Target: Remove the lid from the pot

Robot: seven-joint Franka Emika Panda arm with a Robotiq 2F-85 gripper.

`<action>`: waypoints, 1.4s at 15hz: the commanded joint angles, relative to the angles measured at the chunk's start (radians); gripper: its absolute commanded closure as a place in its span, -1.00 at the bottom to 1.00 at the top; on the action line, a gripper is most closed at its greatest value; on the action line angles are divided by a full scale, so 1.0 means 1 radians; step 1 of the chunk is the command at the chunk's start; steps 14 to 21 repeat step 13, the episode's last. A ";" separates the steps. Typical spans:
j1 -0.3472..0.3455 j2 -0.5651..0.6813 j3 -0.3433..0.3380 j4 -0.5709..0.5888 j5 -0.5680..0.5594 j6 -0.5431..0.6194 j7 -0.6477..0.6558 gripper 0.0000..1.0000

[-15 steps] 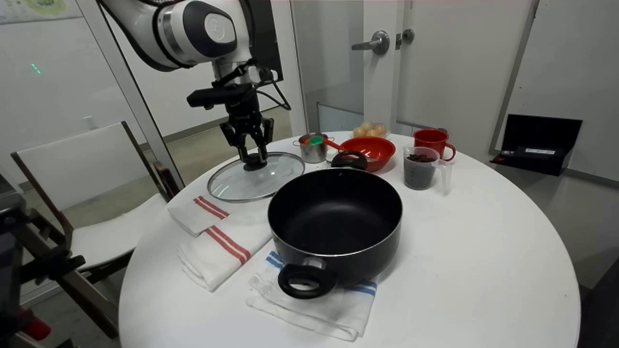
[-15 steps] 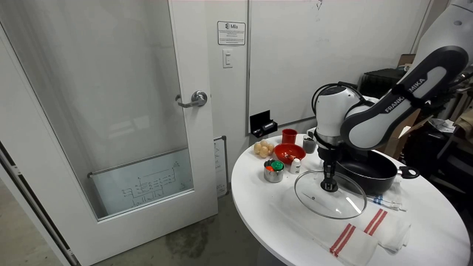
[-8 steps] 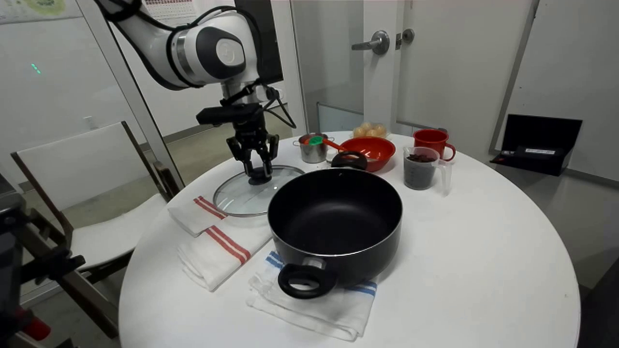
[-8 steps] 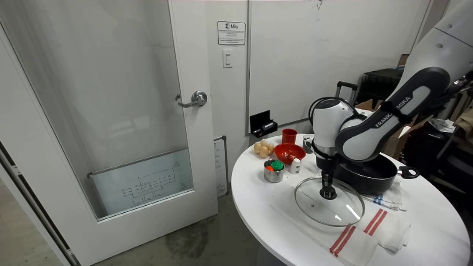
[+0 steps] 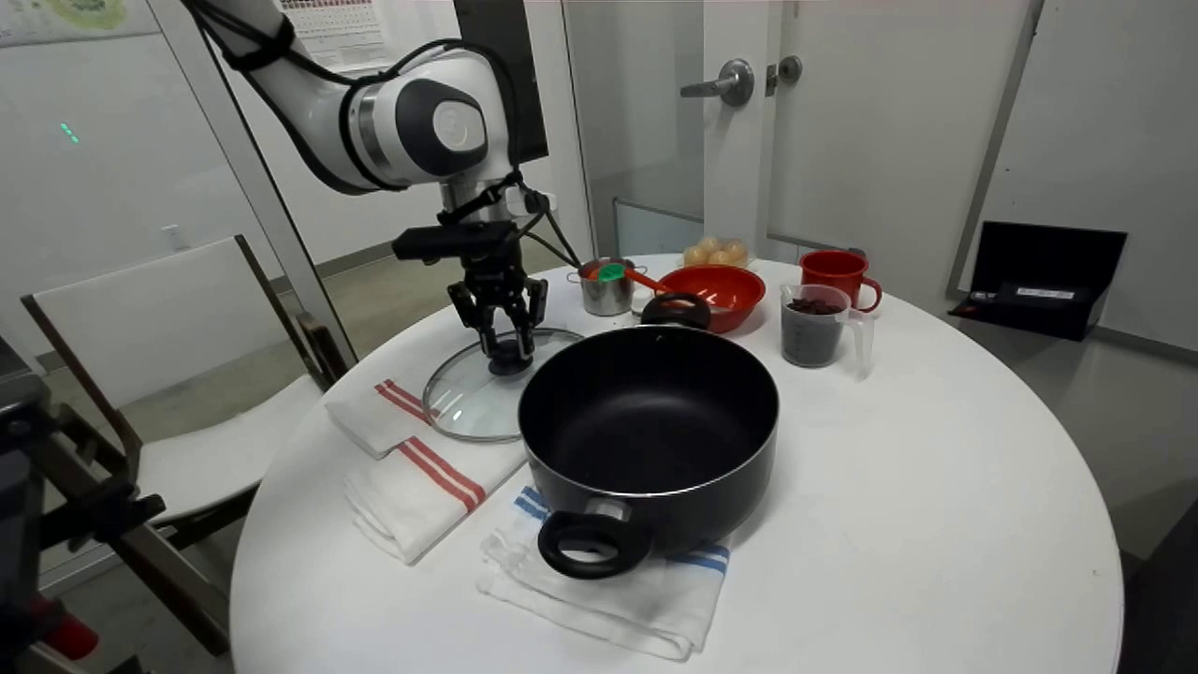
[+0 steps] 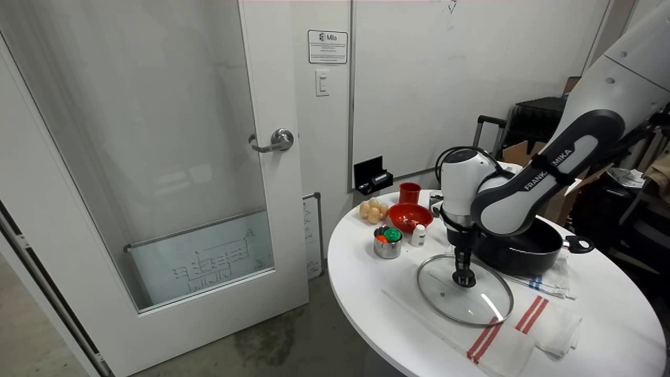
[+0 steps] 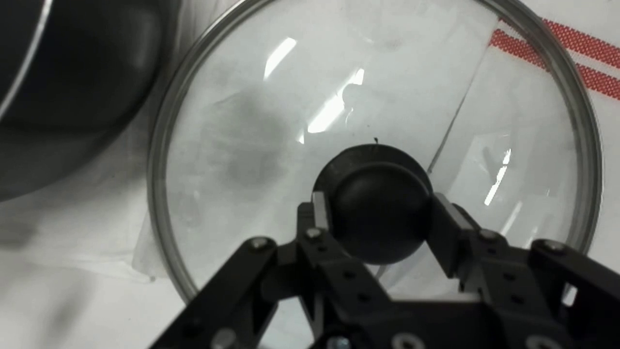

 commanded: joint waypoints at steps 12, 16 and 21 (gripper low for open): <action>-0.014 -0.030 -0.009 0.007 -0.018 -0.002 0.020 -1.00; -0.014 -0.034 -0.010 0.004 -0.019 0.003 0.022 -1.00; -0.014 -0.034 -0.010 0.004 -0.019 0.003 0.022 -1.00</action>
